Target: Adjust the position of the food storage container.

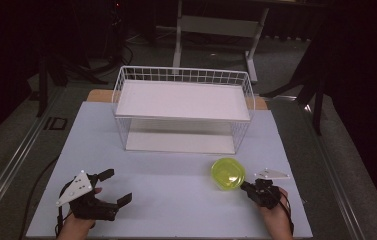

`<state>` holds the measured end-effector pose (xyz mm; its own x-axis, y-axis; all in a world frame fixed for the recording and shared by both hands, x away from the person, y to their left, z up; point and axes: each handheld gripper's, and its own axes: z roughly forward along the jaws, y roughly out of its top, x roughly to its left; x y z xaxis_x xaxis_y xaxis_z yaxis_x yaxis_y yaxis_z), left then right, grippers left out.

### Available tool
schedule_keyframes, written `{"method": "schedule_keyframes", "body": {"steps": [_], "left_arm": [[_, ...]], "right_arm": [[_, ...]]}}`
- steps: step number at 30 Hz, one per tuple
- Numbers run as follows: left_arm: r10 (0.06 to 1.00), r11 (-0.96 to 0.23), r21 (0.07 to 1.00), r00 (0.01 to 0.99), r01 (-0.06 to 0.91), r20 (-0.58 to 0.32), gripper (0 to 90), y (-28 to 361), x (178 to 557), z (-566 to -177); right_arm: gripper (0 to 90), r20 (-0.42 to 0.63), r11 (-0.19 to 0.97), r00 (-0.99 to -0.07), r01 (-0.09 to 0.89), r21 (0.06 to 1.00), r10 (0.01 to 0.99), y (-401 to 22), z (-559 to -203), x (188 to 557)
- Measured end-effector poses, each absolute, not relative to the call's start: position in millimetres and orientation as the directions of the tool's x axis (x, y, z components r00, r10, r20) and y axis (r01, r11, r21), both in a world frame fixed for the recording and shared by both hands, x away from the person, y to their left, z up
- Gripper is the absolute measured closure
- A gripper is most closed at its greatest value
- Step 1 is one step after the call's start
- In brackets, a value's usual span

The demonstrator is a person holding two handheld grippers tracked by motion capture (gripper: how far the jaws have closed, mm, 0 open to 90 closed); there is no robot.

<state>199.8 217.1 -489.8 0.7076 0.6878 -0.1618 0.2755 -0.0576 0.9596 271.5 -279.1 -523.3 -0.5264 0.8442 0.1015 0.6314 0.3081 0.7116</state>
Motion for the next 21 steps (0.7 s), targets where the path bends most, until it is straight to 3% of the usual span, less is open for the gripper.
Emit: {"method": "schedule_keyframes", "body": {"steps": [21], "left_arm": [[0.687,-0.053,0.959,0.707,0.279,-0.167,0.6,217.4,198.4,-489.1]], "right_arm": [[89.9,0.084,0.307,-0.503,0.642,0.702,0.860,-276.8,-523.2,292.3]]}}
